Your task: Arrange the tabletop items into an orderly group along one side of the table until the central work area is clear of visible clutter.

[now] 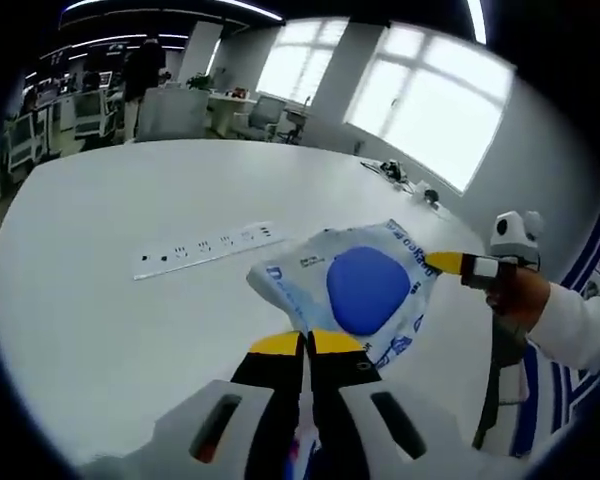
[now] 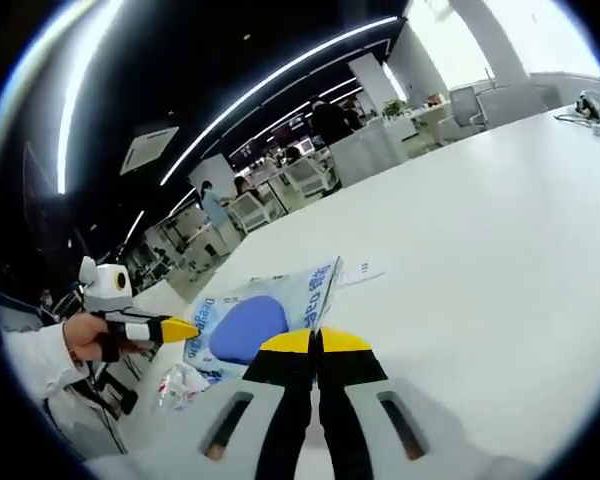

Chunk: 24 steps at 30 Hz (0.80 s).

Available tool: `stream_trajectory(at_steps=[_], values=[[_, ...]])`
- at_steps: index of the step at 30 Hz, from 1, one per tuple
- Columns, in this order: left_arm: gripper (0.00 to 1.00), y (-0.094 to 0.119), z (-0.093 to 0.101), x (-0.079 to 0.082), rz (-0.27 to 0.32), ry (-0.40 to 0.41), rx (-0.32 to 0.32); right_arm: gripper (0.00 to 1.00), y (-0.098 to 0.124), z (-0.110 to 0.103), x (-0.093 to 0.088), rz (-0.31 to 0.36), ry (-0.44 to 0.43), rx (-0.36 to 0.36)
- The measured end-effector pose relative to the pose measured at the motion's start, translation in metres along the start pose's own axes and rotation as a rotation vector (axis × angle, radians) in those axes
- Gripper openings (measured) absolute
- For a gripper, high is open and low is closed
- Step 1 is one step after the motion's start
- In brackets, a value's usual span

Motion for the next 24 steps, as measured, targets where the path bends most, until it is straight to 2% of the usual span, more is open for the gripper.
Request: stream_trajectory(at_steps=[10,24], values=[[0.00,-0.040,-0.007,-0.018,-0.079,0.040,0.022,0.00,-0.021,0.032,-0.016,-0.045,-0.018,-0.048],[0.00,-0.070,-0.019,-0.034,-0.145,0.055,0.024,0.00,-0.039,0.052,-0.036,-0.106,-0.047,-0.081]])
Point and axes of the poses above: the point that each gripper's makers call its tool centre point, and the gripper's own axes: y roughly backward along the fingers, z roughly to its right, x roughly out of its top, the point moved 10 cm from there along y, roughly backward along the fingers, and after that the axes turned 5 degrees about x, right-handed, at the moved point
